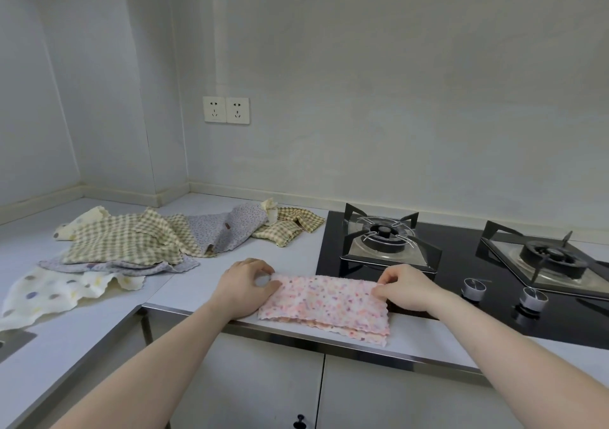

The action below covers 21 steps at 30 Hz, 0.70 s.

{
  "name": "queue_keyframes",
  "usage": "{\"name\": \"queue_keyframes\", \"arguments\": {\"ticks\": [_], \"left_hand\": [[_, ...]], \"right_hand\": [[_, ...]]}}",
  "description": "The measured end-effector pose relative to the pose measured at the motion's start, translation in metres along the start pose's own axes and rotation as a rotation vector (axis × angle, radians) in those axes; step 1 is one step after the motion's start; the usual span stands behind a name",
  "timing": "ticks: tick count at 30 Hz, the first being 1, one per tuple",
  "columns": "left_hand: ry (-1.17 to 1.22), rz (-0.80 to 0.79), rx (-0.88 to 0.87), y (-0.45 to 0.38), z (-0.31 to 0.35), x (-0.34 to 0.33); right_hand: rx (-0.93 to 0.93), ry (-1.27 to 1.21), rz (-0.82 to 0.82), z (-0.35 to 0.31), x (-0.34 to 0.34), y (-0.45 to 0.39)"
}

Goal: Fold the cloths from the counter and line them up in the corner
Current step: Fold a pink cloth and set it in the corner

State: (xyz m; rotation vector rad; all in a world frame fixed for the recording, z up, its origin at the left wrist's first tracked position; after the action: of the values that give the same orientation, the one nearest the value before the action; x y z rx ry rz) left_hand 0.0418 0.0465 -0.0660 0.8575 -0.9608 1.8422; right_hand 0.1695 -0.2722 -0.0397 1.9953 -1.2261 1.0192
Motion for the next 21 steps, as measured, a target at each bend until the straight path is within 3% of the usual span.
{"name": "queue_keyframes", "arguments": {"ticks": [6,9,21], "left_hand": [[0.049,0.058,-0.003,0.000,-0.002,0.002],[0.061,0.067,0.003,0.000,-0.002,0.002],[0.182,0.014,0.080,0.002,-0.006,0.003]], "right_hand": [[-0.156,-0.391,-0.058,-0.002,0.012,-0.010],[-0.149,-0.492,-0.052,-0.019,0.014,-0.013],[0.008,-0.535,-0.108,-0.134,-0.029,-0.012]]}}
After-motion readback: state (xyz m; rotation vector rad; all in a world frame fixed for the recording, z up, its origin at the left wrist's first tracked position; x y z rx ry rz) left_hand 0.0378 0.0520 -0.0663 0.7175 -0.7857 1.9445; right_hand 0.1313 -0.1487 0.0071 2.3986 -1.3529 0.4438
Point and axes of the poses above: each hand's wrist, its own y-axis away from the middle knuckle, its own x-axis out of the back of the hand, z = x × y, the point moved 9 cm from there along -y, towards the middle knuckle
